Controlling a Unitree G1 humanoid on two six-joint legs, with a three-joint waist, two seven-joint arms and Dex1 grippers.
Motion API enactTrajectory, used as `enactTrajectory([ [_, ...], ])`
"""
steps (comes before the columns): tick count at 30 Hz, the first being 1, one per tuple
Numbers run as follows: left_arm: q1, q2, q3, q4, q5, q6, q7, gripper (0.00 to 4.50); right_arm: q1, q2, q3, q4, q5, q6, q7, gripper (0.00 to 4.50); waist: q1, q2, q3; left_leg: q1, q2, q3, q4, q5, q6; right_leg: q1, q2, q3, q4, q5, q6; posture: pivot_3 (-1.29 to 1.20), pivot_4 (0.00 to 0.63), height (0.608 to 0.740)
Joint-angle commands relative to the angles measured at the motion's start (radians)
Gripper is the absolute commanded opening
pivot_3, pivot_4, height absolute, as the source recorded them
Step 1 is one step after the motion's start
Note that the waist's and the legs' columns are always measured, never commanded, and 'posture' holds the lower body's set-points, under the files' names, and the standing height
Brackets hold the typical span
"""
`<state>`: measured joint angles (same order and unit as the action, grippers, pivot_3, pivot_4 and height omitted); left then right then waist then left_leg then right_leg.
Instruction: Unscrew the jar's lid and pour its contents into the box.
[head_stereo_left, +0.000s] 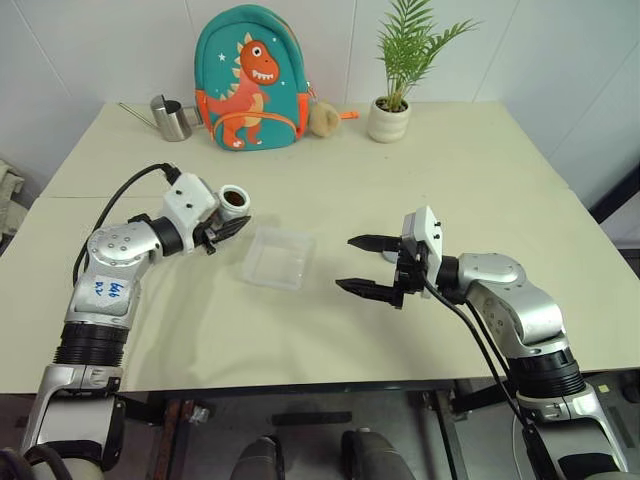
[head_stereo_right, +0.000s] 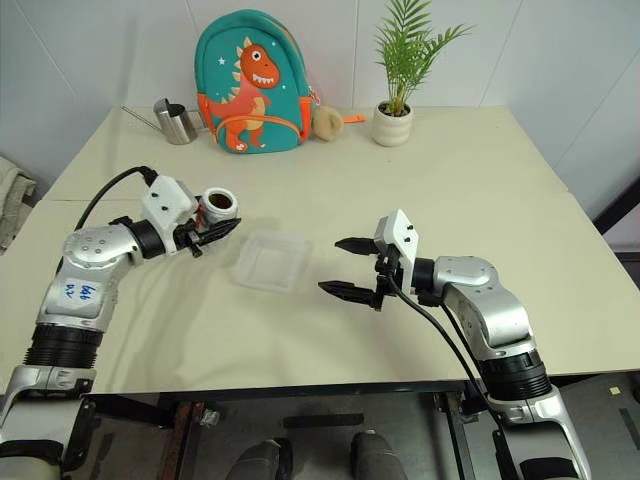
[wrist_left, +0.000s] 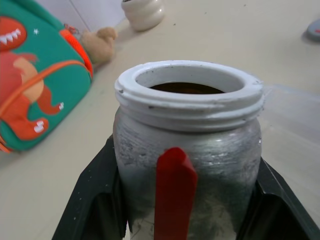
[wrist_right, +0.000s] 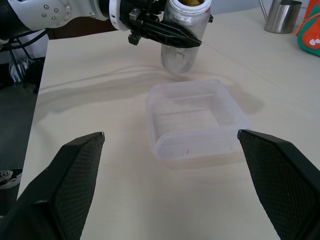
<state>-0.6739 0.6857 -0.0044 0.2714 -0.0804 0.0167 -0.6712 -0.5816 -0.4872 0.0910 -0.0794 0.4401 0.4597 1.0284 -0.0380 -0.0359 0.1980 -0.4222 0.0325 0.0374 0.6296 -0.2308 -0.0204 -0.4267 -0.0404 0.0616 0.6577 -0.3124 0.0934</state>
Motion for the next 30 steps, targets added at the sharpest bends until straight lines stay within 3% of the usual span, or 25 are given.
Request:
enactTrajectory([
  [1,-0.064,0.065,-0.080,0.063,0.301,-0.265,0.213,2.02,0.001,0.014,0.006,-0.046,0.004,-0.015,-0.011,4.49,0.002,0.000,0.000,0.000,0.000,0.000,0.000,0.000,0.000,0.000,0.000,0.000,0.000,0.000,0.000,0.00,0.150,0.740],
  [5,-0.150,0.111,-0.219,0.155,0.654,-0.533,0.515,2.02,-0.003,0.028,0.019,-0.058,0.007,-0.013,-0.020,4.49,0.010,0.000,0.000,0.000,-0.001,0.001,0.001,0.000,0.000,0.000,0.000,0.000,0.001,0.000,0.001,0.00,0.150,0.740],
  [8,-0.214,0.129,-0.284,0.217,0.822,-0.605,0.674,2.02,-0.010,0.038,0.020,-0.059,0.009,-0.011,-0.024,4.49,0.011,0.000,0.000,0.000,-0.001,0.004,0.001,0.000,0.001,0.000,-0.001,0.000,-0.001,0.001,0.002,0.00,0.150,0.740],
  [11,-0.276,0.185,-0.402,0.205,1.140,-0.590,0.961,2.02,-0.014,0.048,0.018,-0.060,0.010,-0.009,-0.032,4.49,0.009,0.000,0.000,-0.002,-0.001,0.007,0.001,0.000,0.001,0.000,-0.001,0.000,-0.002,0.001,0.002,0.00,0.150,0.740],
  [16,-0.323,0.193,-0.466,0.276,1.222,-0.625,1.059,2.02,-0.014,0.052,0.018,-0.061,0.010,-0.008,-0.039,4.49,0.008,0.000,0.000,-0.002,0.000,0.010,0.000,0.000,0.001,-0.001,0.000,0.000,-0.001,0.001,0.002,0.00,0.150,0.740],
  [21,-0.347,0.241,-0.549,0.244,1.448,-0.530,1.300,2.02,-0.006,0.065,0.010,-0.074,0.024,0.005,-0.060,4.49,0.008,0.000,0.000,-0.002,0.000,0.011,0.001,0.000,0.001,-0.001,0.000,0.001,0.001,0.001,0.002,0.00,0.150,0.740],
  [25,-0.357,0.250,-0.599,0.236,1.536,-0.505,1.356,2.02,-0.007,0.071,0.012,-0.075,0.026,0.011,-0.065,4.49,0.011,0.000,0.000,-0.002,-0.001,0.011,0.001,0.000,0.001,-0.001,0.000,0.001,0.001,0.001,0.002,0.00,0.150,0.740],
  [26,-0.345,0.254,-0.615,0.220,1.612,-0.419,1.428,2.02,-0.007,0.072,0.012,-0.075,0.027,0.012,-0.064,4.49,0.011,0.000,0.000,-0.002,-0.001,0.011,0.001,0.000,0.001,-0.001,0.000,0.001,0.001,0.001,0.003,0.00,0.150,0.740],
  [30,-0.368,0.250,-0.620,0.244,1.592,-0.449,1.390,2.02,-0.009,0.078,0.010,-0.072,0.032,0.016,-0.064,4.49,0.009,0.000,0.000,-0.002,-0.001,0.011,0.002,0.000,0.002,-0.001,0.001,0.001,0.002,0.001,0.003,0.00,0.150,0.740],
])
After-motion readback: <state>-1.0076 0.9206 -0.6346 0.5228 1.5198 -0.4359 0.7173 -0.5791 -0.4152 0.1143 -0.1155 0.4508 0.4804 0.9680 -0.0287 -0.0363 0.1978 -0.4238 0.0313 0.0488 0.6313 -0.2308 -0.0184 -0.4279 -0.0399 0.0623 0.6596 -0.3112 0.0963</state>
